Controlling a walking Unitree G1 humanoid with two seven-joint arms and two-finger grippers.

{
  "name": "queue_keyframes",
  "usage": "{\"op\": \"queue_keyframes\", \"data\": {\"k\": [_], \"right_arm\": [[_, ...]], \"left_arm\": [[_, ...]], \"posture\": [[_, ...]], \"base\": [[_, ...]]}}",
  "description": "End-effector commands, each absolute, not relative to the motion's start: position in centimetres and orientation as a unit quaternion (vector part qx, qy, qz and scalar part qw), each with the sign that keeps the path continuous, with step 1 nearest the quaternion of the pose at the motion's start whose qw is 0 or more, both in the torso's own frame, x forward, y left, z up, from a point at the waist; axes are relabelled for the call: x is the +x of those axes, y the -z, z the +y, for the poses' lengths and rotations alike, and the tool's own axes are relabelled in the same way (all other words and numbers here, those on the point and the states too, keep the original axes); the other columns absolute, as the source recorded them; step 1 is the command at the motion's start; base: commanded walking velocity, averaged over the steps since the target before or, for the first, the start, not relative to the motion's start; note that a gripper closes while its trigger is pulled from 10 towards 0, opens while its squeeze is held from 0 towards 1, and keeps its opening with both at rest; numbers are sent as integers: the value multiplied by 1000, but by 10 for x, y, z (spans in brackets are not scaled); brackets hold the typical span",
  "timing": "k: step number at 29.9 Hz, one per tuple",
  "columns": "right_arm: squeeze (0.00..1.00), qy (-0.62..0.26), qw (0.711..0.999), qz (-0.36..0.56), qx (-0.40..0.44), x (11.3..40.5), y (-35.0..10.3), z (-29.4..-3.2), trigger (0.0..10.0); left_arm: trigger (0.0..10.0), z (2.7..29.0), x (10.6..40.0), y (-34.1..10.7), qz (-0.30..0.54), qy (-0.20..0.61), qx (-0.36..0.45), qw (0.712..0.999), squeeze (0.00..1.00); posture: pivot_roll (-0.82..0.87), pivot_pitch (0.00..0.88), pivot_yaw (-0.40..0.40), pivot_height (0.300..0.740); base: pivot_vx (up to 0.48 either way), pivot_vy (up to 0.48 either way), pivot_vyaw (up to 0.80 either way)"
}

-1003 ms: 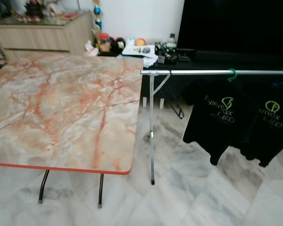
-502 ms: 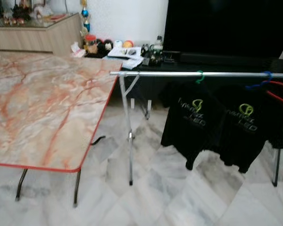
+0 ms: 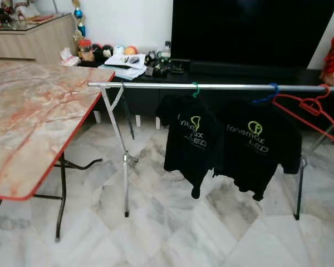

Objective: Hang hanger

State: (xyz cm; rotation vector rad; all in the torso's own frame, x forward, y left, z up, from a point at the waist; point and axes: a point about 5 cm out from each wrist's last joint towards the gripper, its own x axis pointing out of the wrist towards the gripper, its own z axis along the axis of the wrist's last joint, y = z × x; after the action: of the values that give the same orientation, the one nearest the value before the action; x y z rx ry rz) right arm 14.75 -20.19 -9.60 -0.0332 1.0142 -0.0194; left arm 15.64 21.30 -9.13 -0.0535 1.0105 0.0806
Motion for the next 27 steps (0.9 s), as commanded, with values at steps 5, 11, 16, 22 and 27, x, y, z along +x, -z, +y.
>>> {"op": "queue_keyframes", "data": {"k": [5,11,16,22,27], "right_arm": [[0,53,922,363,125,246,45,-194,10000],[0,53,922,363,125,247,45,-194,10000],[0,52,922,364,120,247,45,-195,10000],[0,52,922,364,120,247,45,-195,10000],[0,52,922,364,120,247,45,-195,10000]], "left_arm": [[10000,214,162,87,452,-5,21,892,0],[10000,214,162,86,451,-4,21,892,0],[10000,214,162,86,451,-4,20,892,0],[10000,214,162,86,451,-4,20,892,0],[10000,214,162,86,451,-4,20,892,0]], "posture": [[79,14,-5,740],[80,11,-5,740],[80,18,-6,740],[80,18,-6,740],[80,18,-6,740]], "base": [[0,0,0],[0,0,0],[0,0,0],[0,0,0],[0,0,0]]}}
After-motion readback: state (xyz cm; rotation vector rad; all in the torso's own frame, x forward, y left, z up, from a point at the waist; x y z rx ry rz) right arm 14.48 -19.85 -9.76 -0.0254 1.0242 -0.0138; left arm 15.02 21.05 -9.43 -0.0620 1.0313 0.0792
